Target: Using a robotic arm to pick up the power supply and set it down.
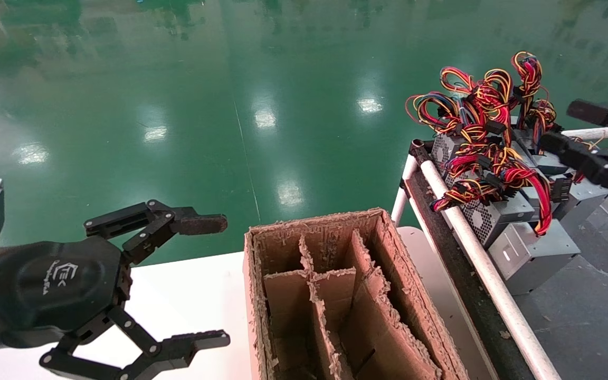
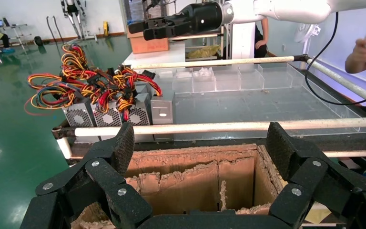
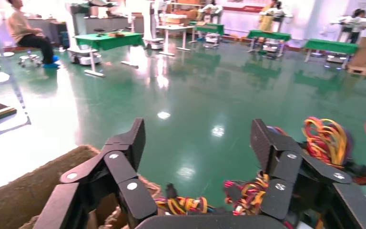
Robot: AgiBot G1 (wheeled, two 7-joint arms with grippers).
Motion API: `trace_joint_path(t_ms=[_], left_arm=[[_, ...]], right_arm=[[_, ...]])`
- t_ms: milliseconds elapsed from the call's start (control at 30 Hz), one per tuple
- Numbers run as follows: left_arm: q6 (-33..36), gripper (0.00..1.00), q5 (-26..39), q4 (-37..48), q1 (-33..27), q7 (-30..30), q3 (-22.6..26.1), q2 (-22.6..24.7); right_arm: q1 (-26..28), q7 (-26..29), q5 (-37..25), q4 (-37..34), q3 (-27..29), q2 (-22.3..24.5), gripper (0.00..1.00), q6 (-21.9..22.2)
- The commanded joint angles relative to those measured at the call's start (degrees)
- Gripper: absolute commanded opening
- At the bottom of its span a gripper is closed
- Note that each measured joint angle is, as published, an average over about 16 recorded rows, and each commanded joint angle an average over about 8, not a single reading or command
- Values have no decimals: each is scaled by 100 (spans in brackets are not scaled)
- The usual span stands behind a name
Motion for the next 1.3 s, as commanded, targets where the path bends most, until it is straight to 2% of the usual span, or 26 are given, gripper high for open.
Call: trace_joint_path(t_ms=[33, 1300], left_arm=[[0, 100, 0, 1, -1, 0, 1, 0], [-4, 100, -8, 1, -4, 6, 12, -5]], right_arm=[[-87, 79, 0, 217, 42, -7, 100, 17], [-1741, 1581, 1, 4330, 848, -149, 100, 349]])
